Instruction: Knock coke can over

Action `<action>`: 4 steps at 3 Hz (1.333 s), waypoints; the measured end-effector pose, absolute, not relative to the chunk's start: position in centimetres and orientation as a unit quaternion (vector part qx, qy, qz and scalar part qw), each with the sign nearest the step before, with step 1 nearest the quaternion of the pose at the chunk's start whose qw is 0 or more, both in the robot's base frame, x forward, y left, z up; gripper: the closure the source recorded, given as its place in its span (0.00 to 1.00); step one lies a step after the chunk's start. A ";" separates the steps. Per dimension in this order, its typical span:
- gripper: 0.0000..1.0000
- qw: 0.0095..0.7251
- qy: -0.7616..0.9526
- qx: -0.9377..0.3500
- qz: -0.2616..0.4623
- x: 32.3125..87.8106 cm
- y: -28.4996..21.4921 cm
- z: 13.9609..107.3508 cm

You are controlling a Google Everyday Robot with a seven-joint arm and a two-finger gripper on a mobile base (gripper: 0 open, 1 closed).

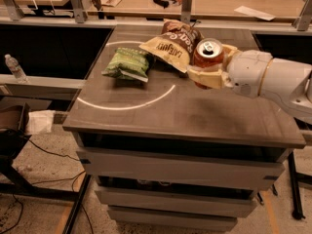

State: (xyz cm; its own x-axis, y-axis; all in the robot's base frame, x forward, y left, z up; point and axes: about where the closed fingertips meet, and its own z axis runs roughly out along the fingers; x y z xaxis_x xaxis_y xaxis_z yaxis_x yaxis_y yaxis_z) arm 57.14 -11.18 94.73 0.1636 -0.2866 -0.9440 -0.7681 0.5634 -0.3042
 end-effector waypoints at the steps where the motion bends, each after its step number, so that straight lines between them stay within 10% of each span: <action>1: 1.00 0.637 0.605 -0.444 0.174 57.1 -10.8 94.9; 4: 1.00 0.692 0.478 -0.533 0.097 57.2 -10.2 97.4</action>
Offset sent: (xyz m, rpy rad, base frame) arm -0.0003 0.0031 0.0046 -0.0356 -0.0999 0.0161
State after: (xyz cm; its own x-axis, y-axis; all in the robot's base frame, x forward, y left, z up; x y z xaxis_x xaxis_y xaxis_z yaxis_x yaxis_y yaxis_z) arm 57.19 -10.20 97.43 0.5245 -0.3759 -0.7639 -0.6429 0.4134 -0.6448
